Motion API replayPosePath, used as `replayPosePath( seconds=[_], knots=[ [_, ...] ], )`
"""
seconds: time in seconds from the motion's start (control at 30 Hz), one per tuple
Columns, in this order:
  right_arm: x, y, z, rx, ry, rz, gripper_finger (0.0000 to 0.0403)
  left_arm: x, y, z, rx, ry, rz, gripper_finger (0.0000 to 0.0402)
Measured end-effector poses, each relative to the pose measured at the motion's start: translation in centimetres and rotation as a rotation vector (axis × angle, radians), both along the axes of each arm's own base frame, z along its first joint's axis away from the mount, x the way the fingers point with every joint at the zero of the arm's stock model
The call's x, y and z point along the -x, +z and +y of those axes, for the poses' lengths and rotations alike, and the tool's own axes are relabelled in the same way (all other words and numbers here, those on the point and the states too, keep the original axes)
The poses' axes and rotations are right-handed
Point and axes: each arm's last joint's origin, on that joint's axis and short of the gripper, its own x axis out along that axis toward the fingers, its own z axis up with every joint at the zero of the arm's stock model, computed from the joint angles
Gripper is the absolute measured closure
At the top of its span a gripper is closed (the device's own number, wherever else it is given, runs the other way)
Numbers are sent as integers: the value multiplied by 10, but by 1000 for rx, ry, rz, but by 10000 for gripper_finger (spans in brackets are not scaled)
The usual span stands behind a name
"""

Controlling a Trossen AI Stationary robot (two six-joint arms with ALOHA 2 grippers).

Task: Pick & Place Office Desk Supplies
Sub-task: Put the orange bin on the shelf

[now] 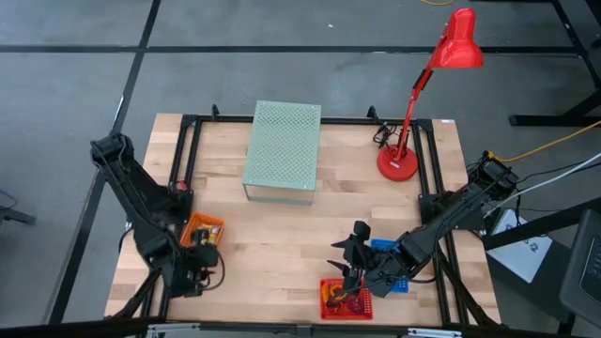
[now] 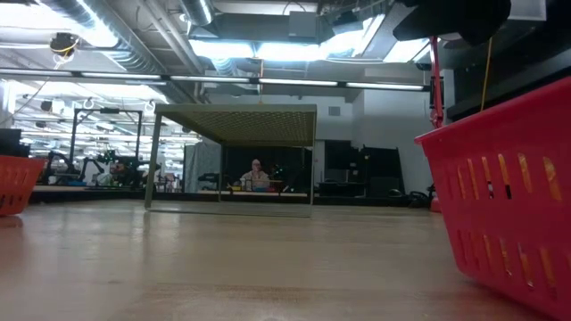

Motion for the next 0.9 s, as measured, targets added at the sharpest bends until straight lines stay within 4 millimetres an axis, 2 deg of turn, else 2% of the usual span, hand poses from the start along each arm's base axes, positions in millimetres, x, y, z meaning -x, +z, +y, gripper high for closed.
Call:
replayPosePath(
  seconds=[0.2, 0.43, 0.9],
  knots=[
    [0, 0, 0, 0, 0, 0, 188, 9, 9, -23, -96, -6, 148, 258],
    [0, 0, 0, -24, -16, -5, 188, 19, -7, -37, -247, -34, 326, 258],
    [0, 0, 0, -67, -45, -13, 188, 26, -10, -33, -346, -74, 375, 258]
  ],
)
